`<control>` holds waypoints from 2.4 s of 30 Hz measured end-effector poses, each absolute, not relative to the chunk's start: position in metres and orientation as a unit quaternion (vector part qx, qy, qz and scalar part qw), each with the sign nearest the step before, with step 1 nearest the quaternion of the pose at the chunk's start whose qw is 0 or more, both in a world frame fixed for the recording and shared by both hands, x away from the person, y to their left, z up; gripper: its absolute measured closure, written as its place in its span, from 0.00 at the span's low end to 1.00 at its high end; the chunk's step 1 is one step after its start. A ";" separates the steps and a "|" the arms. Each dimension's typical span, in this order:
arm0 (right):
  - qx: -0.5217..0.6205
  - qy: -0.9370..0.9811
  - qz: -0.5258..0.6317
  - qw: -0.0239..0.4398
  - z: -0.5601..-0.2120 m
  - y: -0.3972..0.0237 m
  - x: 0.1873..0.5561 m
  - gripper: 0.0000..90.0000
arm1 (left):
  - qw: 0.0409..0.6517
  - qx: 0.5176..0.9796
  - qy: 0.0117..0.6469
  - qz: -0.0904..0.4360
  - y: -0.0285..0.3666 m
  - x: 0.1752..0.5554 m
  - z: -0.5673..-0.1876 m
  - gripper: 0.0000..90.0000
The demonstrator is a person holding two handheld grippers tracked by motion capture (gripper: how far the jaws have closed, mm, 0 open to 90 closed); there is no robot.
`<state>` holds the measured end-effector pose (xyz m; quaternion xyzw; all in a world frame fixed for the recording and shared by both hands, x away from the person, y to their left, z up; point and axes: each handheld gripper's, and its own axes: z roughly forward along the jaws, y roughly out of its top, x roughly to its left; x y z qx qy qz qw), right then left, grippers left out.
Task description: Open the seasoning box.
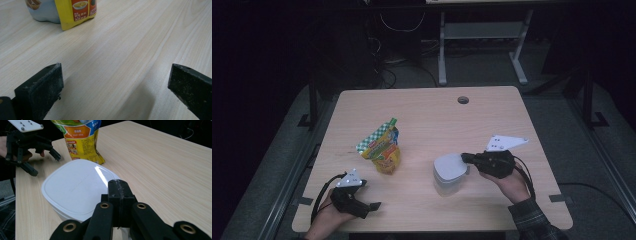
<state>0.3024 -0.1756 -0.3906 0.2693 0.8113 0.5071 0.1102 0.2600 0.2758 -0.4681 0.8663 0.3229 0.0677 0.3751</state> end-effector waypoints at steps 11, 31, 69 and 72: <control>0.275 0.810 0.505 0.114 -0.392 -0.177 0.304 1.00 | 0.375 0.866 0.323 0.068 0.276 0.260 -0.468 0.00; 0.276 0.812 0.501 0.116 -0.393 -0.178 0.305 1.00 | 0.374 0.867 0.323 0.068 0.276 0.260 -0.468 0.00; 0.287 0.817 0.488 0.108 -0.408 -0.182 0.307 1.00 | 0.375 0.866 0.323 0.067 0.276 0.260 -0.468 0.00; 0.284 0.822 0.480 0.114 -0.409 -0.181 0.306 1.00 | 0.375 0.866 0.324 0.067 0.275 0.260 -0.468 0.00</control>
